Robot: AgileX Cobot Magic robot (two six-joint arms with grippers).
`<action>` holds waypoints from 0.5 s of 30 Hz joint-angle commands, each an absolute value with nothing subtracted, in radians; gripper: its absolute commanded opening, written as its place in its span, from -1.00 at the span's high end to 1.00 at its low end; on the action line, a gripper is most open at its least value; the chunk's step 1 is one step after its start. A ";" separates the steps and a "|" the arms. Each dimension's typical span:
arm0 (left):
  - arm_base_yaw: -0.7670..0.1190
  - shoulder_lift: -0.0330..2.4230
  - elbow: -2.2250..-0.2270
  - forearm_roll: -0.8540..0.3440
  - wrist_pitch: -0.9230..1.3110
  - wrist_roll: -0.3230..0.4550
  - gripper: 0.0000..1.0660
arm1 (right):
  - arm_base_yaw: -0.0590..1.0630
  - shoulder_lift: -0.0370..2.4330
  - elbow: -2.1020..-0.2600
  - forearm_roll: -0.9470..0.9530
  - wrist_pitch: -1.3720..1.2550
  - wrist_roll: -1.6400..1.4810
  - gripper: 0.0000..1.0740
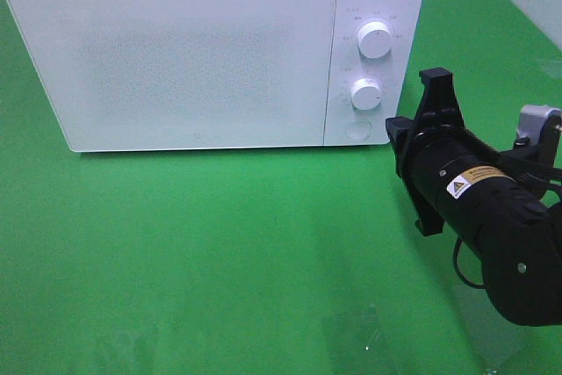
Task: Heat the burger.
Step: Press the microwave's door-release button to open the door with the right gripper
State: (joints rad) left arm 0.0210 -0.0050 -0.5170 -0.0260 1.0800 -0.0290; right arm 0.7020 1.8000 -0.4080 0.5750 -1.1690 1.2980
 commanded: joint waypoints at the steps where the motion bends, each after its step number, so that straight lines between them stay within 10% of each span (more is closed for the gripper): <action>1: 0.022 -0.021 -0.516 -0.034 1.066 -0.029 -0.84 | 0.704 1.801 -0.409 0.579 -1.109 1.391 1.00; 15: 0.022 -0.021 -0.516 -0.034 1.066 -0.029 -0.84 | 0.617 1.807 -0.428 0.525 -0.999 1.384 1.00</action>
